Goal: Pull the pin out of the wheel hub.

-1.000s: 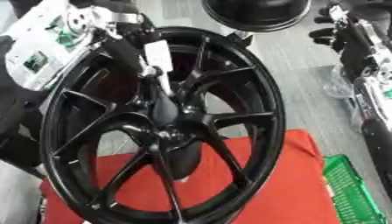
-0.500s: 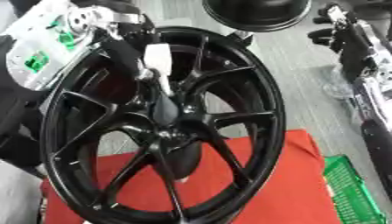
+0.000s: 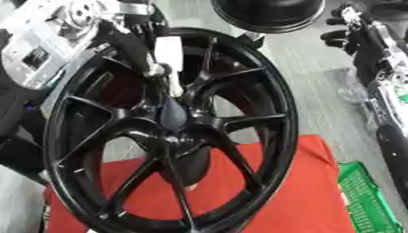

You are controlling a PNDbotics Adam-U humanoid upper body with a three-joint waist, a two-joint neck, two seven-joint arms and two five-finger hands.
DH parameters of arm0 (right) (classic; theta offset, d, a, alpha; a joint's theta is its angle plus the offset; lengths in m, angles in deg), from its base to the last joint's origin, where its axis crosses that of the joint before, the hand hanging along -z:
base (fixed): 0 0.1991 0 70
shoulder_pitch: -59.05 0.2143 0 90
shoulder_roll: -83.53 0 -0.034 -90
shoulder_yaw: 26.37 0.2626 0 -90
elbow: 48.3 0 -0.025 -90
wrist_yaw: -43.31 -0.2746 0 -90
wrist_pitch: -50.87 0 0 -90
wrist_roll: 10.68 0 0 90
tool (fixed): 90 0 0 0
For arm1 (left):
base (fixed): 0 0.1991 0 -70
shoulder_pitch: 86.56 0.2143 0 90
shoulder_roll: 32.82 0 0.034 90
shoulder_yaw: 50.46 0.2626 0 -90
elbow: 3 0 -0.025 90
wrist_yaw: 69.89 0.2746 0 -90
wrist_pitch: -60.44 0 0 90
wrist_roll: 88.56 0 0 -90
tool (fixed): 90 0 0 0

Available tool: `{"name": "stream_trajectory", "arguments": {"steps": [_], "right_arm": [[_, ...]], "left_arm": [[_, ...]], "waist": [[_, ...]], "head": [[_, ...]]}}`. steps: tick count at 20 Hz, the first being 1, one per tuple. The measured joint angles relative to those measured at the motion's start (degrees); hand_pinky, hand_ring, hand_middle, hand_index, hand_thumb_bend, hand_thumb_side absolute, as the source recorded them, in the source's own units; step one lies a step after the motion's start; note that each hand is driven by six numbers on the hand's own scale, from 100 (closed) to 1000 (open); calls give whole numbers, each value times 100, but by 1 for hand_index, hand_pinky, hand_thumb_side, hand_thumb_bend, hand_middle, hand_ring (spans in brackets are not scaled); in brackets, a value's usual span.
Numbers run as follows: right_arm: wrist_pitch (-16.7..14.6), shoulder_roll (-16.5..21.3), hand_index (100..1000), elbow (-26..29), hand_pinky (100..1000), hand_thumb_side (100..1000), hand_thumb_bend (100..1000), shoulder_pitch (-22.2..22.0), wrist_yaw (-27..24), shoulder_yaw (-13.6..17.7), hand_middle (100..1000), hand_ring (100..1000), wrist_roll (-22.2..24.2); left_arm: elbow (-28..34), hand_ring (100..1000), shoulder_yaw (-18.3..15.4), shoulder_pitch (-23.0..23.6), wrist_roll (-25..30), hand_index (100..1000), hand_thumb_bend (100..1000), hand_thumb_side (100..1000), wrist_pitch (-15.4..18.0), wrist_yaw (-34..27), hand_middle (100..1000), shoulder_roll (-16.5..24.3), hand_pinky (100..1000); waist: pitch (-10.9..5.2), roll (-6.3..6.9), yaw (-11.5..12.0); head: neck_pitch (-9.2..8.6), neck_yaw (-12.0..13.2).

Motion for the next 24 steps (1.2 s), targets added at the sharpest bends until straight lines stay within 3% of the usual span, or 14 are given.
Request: {"name": "stream_trajectory", "arguments": {"steps": [5,10,14,18,24], "right_arm": [[1,3,753,-20,779,630,100,-51,0,2,705,649,1],[-9,10,753,-25,780,630,100,-99,0,33,705,650,-21],[-27,63,753,-25,779,628,100,-148,0,94,704,650,-70],[-47,107,752,-25,779,624,100,-151,0,167,704,650,-137],[-76,110,752,-22,780,615,100,-146,-9,248,703,651,-212]], "left_arm": [[591,737,-338,-70,-181,339,203,151,-101,-184,620,337,776],[1465,732,-840,125,-429,332,154,132,-266,-622,615,988,765],[2144,729,-1370,803,-823,332,140,124,-440,-968,613,1829,757],[2782,725,-2011,1794,-1398,327,100,119,-592,-1310,609,2630,749],[3334,724,-2877,3418,-2402,324,100,129,-751,-1862,607,3275,741]], "waist": [[-1,12,60],[-2,54,142],[-1,59,239],[13,49,282],[67,29,283]], "head": [[7,-32],[53,-121],[57,-211],[57,-247],[57,-223]]}}
